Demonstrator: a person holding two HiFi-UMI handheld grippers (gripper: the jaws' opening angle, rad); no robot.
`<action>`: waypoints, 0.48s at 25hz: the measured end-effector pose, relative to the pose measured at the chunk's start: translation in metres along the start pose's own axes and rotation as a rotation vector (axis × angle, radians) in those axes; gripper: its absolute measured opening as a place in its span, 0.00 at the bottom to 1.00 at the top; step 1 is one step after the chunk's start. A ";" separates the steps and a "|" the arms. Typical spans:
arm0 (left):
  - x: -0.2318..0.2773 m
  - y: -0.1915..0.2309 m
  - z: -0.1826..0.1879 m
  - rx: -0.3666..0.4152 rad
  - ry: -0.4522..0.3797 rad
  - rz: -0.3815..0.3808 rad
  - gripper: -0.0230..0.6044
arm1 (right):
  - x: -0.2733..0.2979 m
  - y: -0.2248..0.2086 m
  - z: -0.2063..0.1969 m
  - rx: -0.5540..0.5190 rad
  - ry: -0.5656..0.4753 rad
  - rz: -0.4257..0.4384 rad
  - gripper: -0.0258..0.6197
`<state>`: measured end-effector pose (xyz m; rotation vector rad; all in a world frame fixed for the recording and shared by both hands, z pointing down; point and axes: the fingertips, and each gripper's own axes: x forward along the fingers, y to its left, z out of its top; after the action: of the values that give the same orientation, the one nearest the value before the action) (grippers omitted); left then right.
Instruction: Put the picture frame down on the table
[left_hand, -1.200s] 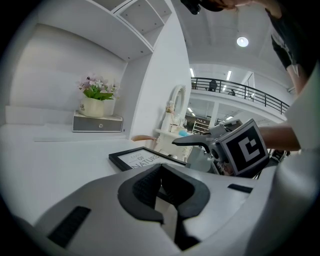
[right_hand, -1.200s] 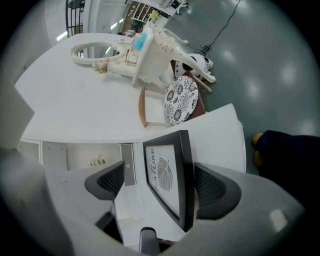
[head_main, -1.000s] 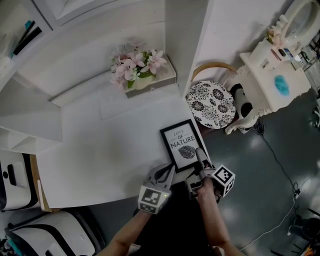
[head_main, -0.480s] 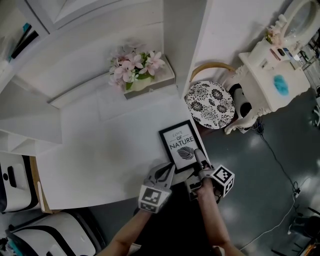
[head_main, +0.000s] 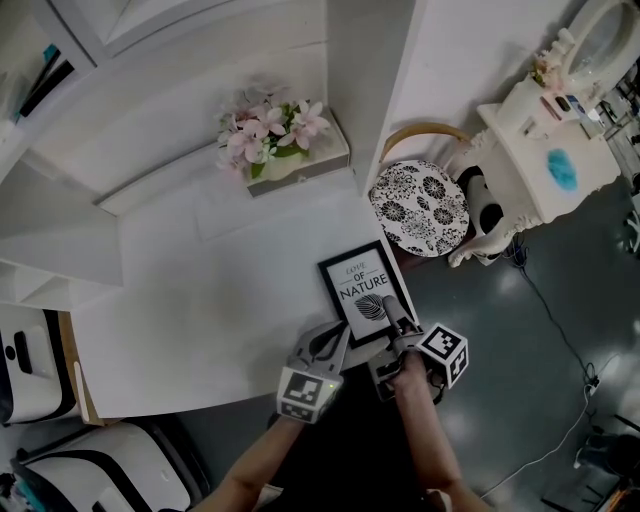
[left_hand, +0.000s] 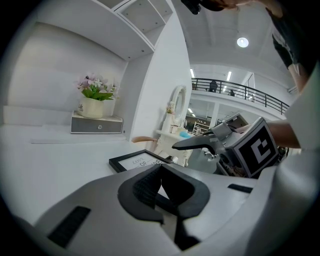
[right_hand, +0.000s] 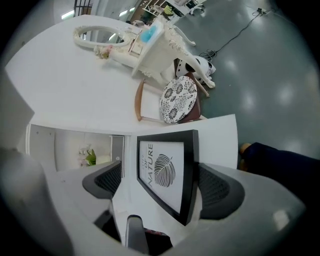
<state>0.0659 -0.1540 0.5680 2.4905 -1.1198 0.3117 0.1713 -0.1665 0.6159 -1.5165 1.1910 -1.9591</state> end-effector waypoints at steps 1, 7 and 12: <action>0.000 0.001 0.000 0.000 0.000 0.001 0.06 | 0.001 0.000 -0.001 -0.006 0.004 -0.007 0.76; 0.000 0.003 0.000 -0.007 0.000 0.007 0.06 | 0.000 -0.004 -0.004 -0.003 0.036 -0.060 0.77; 0.002 0.005 0.000 -0.022 -0.008 0.009 0.06 | -0.002 -0.003 -0.004 -0.017 0.045 -0.101 0.77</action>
<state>0.0631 -0.1584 0.5695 2.4706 -1.1324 0.2904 0.1692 -0.1621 0.6168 -1.5774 1.1731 -2.0627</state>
